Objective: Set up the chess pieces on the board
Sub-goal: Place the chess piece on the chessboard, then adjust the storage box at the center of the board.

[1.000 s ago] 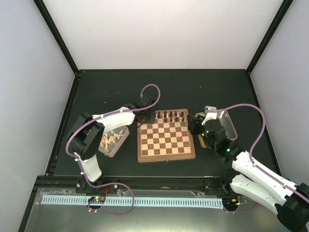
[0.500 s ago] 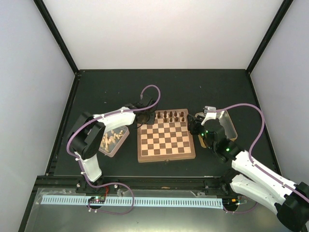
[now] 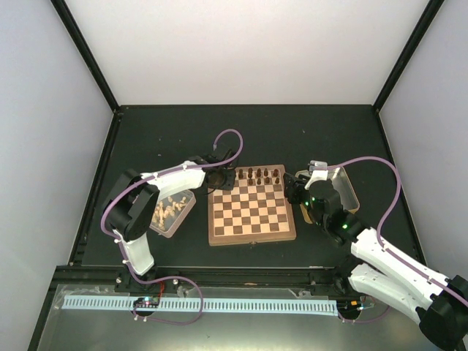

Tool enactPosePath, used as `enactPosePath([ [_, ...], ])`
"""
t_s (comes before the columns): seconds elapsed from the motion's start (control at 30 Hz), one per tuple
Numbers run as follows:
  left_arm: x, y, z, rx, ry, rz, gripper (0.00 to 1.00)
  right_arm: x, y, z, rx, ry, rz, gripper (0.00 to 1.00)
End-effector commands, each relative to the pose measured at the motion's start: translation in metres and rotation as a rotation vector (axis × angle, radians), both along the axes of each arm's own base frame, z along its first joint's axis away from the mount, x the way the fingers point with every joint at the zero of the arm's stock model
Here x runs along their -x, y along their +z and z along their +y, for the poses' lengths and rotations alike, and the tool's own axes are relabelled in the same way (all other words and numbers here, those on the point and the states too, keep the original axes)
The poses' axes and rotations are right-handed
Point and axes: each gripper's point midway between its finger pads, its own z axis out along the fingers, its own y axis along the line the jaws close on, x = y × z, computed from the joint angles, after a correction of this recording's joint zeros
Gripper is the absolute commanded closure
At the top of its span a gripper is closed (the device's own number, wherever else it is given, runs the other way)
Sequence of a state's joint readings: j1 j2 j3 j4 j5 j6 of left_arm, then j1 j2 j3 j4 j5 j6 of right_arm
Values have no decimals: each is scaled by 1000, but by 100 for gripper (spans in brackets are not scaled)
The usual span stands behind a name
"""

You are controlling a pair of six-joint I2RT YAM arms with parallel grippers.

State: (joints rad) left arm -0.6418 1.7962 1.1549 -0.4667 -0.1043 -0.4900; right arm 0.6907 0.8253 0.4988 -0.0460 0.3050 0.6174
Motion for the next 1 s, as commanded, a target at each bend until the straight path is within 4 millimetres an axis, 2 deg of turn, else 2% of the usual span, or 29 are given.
enactPosePath([
  [0.0, -2, 9, -7, 10, -18, -1, 71, -3, 14, -1, -30, -20, -27, 43],
  [0.2, -1, 23, -9, 35, -22, -14, 63, -3, 17, -1, -36, -20, -30, 43],
  [0.43, 3, 53, -6, 70, -23, -55, 54, -2, 26, -8, -26, -48, -43, 43],
  [0.6, 7, 93, -9, 147, -50, -127, 50, -4, 36, -24, 37, -122, -41, 43],
  [0.73, 12, 129, -7, 198, -75, -202, 49, -7, 36, -40, 95, -187, 14, 43],
  [0.87, 20, 173, 8, 234, -82, -320, 48, -10, 19, -58, 140, -207, 148, 42],
  [0.97, 32, 201, 11, 268, -148, -393, 46, -12, -8, -80, 163, -234, 307, 42],
])
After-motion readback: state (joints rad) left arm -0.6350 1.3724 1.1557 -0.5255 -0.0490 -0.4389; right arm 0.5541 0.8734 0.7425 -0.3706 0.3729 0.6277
